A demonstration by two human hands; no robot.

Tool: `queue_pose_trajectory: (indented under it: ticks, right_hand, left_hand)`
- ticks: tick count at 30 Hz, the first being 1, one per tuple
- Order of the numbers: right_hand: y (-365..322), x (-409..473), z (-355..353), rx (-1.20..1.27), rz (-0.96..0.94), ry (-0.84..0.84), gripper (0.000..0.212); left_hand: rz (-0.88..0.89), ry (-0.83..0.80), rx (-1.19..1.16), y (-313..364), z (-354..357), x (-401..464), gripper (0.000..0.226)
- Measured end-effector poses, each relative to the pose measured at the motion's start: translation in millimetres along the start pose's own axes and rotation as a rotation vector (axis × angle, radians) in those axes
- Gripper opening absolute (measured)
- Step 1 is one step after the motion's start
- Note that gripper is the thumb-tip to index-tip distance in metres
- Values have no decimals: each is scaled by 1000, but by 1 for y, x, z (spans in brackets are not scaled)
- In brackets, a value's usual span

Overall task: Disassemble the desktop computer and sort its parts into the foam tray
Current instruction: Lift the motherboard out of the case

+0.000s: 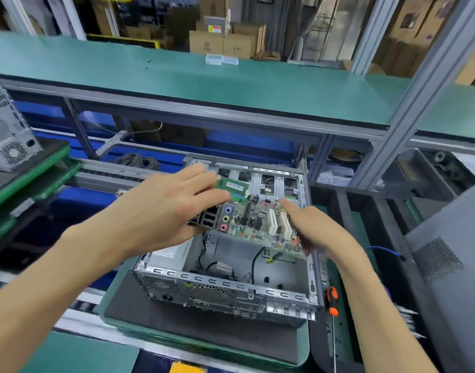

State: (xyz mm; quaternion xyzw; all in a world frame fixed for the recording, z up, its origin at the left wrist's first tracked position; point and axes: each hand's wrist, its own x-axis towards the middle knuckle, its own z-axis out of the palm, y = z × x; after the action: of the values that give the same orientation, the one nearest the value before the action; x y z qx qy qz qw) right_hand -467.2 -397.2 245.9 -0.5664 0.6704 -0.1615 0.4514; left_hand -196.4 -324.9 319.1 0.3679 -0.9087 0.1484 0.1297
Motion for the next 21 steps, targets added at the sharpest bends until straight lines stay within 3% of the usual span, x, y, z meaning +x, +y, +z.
queue_pose_trajectory:
  ticks: [4, 6, 7, 10, 16, 21]
  right_hand:
    - [-2, -9, 1, 481, 42, -126, 45]
    - [-2, -12, 3, 705, 24, -80, 32]
    - [-3, -13, 3, 768, 35, -33, 35]
    - [-4, -18, -2, 836, 98, 79, 47]
    - [16, -13, -20, 868, 134, 136, 29]
    - [50, -4, -62, 784, 87, 224, 61]
  left_hand:
    - [13, 59, 54, 3, 3, 4, 63]
    - [29, 93, 87, 6, 5, 7, 62]
    - [38, 103, 102, 8, 6, 9, 61]
    - [83, 136, 153, 17, 9, 17, 55]
    - [159, 197, 203, 37, 4, 41, 42]
    - [205, 102, 178, 74, 7, 80, 33]
